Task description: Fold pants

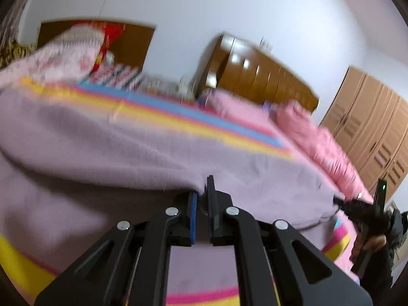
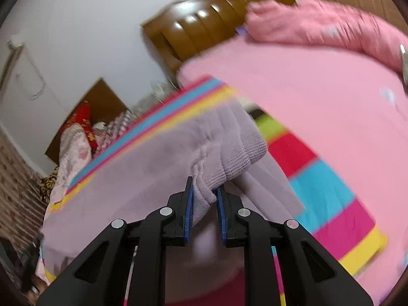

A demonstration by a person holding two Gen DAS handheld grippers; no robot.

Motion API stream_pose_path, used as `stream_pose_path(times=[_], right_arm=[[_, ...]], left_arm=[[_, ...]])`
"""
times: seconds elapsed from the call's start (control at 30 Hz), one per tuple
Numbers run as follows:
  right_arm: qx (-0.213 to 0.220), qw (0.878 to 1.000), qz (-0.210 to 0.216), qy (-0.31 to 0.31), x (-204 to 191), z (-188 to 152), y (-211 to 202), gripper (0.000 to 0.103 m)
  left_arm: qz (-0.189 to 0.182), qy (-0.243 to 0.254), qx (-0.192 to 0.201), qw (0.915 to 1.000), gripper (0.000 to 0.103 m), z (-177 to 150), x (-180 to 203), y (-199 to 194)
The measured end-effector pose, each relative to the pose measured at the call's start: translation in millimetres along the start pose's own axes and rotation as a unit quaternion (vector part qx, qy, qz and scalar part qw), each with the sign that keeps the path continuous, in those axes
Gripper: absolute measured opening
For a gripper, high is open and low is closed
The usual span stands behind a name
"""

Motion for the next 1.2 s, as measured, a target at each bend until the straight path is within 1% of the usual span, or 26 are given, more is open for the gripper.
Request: stream_pose_path(times=[0.03,0.07,0.13,0.2,0.27,0.33,0.43,0.53,0.6,0.63,0.7,0.73,0.77,0.83,0.87,0.9,0.93,0.97,1.0,1.03,1.07,1.1,1.17,1.2], right_arm=[[-0.005,1.0,-0.001,0.009,6.6,-7.3,3.7,0.016],[-0.002,1.0,0.0,0.012,8.0,-10.1,2.9,0.016],[0.005,1.0,0.001,0.014,6.9,-10.5,-2.1,0.016],[0.025,0.999,0.015,0.017,0.2,-3.9,-16.7,0.016],[0.035,0.999,0.018,0.011,-5.6,-1.3,-27.0,0.016],[0.026,0.999,0.012,0.019,-1.8,-4.4,-28.2,0.016],[0.006,0.999,0.005,0.038,11.2,-13.7,-17.7,0.015],[-0.001,0.997,0.023,0.07,22.1,-17.9,-8.4,0.014],[-0.004,0.997,0.023,0.07,20.6,-18.0,-7.3,0.014],[-0.007,0.998,0.02,0.064,18.6,-18.3,-7.3,0.015],[-0.01,0.998,0.025,0.059,14.8,-17.9,-10.6,0.023],[-0.012,0.998,0.028,0.061,13.2,-18.0,-12.8,0.028],[-0.013,0.997,0.035,0.063,11.0,-18.6,-17.0,0.034],[-0.018,0.997,0.051,0.059,5.4,-21.3,-22.6,0.037],[-0.027,0.997,0.052,0.054,3.2,-26.0,-23.6,0.038],[-0.032,0.997,0.052,0.049,2.2,-29.6,-23.5,0.038],[-0.037,0.997,0.056,0.046,0.8,-33.0,-22.2,0.038],[-0.052,0.995,0.074,0.05,-3.0,-38.9,-17.4,0.038],[-0.058,0.994,0.08,0.054,-4.6,-42.1,-13.2,0.038],[-0.055,0.994,0.078,0.051,-6.2,-43.1,-10.4,0.037],[-0.041,0.996,0.072,0.042,-7.7,-40.6,-10.2,0.026],[-0.035,0.996,0.068,0.044,-6.8,-39.1,-11.3,0.021],[-0.022,0.994,0.087,0.061,-8.5,-34.9,-21.8,0.012],[-0.017,0.994,0.092,0.061,-10.3,-32.7,-29.2,0.011]], left_arm=[[0.001,-0.014,-0.019,0.9997,0.006,-12.2,-7.6,6.8],[0.004,-0.028,-0.033,0.999,0.006,-21.7,-16.3,14.0],[0.003,-0.044,-0.05,0.9978,0.006,-30.6,-27.0,23.4],[-0.005,-0.058,-0.052,0.997,0.006,-28.8,-30.2,24.9],[-0.007,-0.055,-0.043,0.9975,0.006,-22.6,-29.5,21.6],[-0.013,-0.054,-0.035,0.9979,0.006,-19.5,-27.9,13.3],[-0.029,-0.056,-0.03,0.9976,0.006,-19.9,-20.4,-0.6],[-0.031,-0.053,-0.044,0.9972,0.006,-29.5,-16.5,-6.3],[-0.024,-0.052,-0.059,0.9966,0.007,-41.8,-22.5,-1.3],[-0.02,-0.06,-0.07,0.9955,0.008,-48.8,-28.3,3.8],[-0.017,-0.076,-0.078,0.9939,0.012,-57.3,-34.2,9.4],[-0.02,-0.08,-0.074,0.9938,0.013,-56.2,-35.4,10.0],[-0.018,-0.077,-0.074,0.9941,0.017,-55.9,-33.1,10.1],[-0.007,-0.067,-0.066,0.9955,0.036,-49.1,-32.6,9.0],[-0.005,-0.069,-0.06,0.9958,0.05,-45.6,-33.6,8.7],[-0.008,-0.076,-0.053,0.9957,0.051,-43.1,-34.2,7.9],[-0.012,-0.081,-0.054,0.9952,0.051,-41.9,-34.7,9.1],[-0.014,-0.082,-0.061,0.9946,0.049,-42.1,-35.5,12.8],[-0.011,-0.08,-0.064,0.9946,0.042,-42.6,-36.5,15.2],[-0.007,-0.075,-0.068,0.9949,0.033,-42.8,-37.8,18.1],[-0.004,-0.07,-0.073,0.9949,0.019,-43.9,-37.6,20.0],[-0.004,-0.068,-0.072,0.9951,0.013,-43.8,-38.0,20.0],[-0.005,-0.069,-0.054,0.9961,0.008,-37.6,-35.9,10.9],[-0.008,-0.066,-0.044,0.9968,0.008,-33.0,-33.0,3.7]])
Point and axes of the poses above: each gripper's, at about its wrist camera, not at the fingertips, and y roughly the way its jaws point, x to its right, z to its top, the point moved 10 cm from there along y, roughly the way its jaws point, and after that the axes turned 4 degrees about -z, right-handed, at the moved point
